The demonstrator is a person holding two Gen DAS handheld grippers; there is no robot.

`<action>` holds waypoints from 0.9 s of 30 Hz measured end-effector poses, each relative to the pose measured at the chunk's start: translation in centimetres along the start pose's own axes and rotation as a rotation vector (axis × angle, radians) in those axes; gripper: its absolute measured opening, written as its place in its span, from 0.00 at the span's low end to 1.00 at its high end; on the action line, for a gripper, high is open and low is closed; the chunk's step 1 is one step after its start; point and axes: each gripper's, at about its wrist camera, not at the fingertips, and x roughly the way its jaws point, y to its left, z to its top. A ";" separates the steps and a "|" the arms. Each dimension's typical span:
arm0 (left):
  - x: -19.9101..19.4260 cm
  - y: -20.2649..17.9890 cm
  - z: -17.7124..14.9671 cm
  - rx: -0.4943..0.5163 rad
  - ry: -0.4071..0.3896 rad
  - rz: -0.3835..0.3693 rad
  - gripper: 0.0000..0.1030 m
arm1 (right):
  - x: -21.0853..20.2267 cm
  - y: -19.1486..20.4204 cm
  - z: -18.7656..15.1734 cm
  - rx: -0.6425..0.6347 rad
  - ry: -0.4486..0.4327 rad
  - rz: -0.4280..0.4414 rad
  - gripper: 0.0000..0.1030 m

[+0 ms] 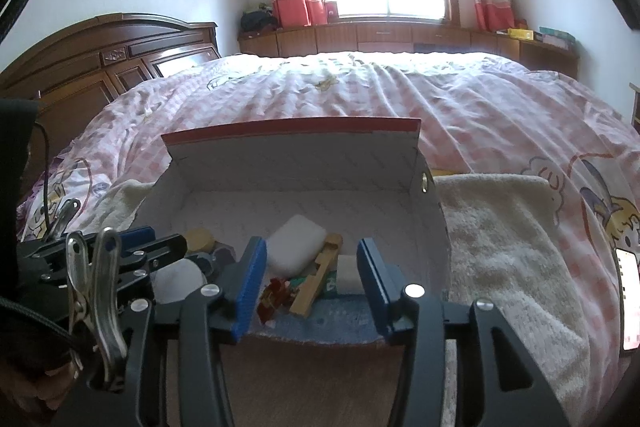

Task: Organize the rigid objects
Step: 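Withdraw both tools from the box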

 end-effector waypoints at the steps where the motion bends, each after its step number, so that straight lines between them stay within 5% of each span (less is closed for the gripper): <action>1: -0.3 0.0 -0.1 0.001 -0.003 0.001 0.33 | -0.2 0.1 -0.1 0.001 0.000 0.001 0.48; 27: -3.0 -0.4 -5.4 -0.018 0.045 -0.014 0.33 | -2.5 1.1 -4.8 0.019 0.085 -0.016 0.51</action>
